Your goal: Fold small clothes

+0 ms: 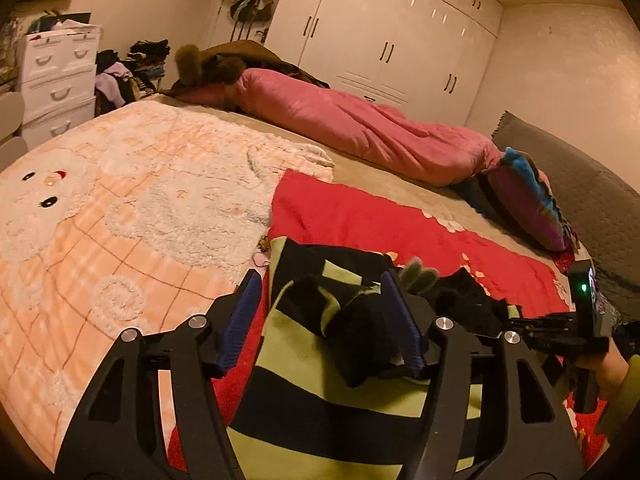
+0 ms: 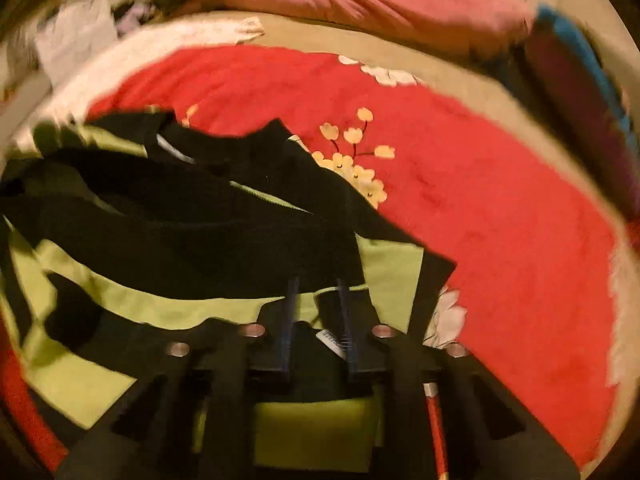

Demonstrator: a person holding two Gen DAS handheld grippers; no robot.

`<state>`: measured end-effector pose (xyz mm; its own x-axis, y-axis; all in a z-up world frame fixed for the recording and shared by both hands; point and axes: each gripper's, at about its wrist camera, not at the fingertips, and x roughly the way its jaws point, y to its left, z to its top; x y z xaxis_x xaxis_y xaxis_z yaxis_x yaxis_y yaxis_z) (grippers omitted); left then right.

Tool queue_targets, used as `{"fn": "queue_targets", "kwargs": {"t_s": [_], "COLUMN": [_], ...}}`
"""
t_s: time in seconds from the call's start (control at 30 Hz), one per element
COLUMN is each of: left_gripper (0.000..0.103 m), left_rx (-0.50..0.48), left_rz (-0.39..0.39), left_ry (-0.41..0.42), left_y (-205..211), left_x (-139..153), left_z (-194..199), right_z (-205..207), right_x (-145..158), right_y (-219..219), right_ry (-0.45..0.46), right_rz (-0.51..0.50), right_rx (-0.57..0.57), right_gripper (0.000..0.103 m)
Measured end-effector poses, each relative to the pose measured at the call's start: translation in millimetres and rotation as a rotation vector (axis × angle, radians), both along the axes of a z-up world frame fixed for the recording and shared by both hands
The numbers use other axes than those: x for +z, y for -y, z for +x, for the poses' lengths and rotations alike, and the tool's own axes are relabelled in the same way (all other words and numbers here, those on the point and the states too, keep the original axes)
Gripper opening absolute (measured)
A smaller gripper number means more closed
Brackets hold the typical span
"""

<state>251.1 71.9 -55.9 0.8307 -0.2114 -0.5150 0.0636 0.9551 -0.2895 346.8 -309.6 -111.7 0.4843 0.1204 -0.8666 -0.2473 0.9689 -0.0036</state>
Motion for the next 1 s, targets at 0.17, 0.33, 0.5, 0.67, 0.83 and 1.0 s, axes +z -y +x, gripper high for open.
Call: {"fn": "queue_targets", "kwargs": {"t_s": [0.17, 0.33, 0.5, 0.67, 0.83, 1.0], "left_gripper": [0.059, 0.063, 0.064, 0.064, 0.023, 0.016], "left_rx": [-0.061, -0.123, -0.19, -0.156, -0.117, -0.118], "left_rz": [-0.049, -0.07, -0.074, -0.135, -0.311, -0.349], "left_ry": [0.01, -0.044, -0.138, -0.22, -0.221, -0.196], "left_y": [1.3, 9.3, 23.9, 28.7, 17.8, 17.4], "left_x": [2.5, -3.1, -16.1, -37.2, -49.1, -53.1], "left_z": [-1.1, 3.0, 11.5, 21.5, 27.3, 28.4], "right_z": [1.1, -0.7, -8.5, 4.0, 25.1, 17.2], "right_x": [22.3, 28.7, 34.8, 21.6, -10.7, 0.4], "right_y": [49.7, 57.9, 27.7, 8.1, 9.4, 21.9], "right_ry": [0.063, 0.08, 0.139, 0.122, 0.017, 0.057], "right_rz": [0.172, 0.171, 0.061, -0.014, 0.009, 0.081], "right_rx": [-0.152, -0.163, -0.065, -0.052, -0.089, -0.099], "right_gripper": [0.007, 0.009, 0.041, 0.064, 0.041, 0.006]}}
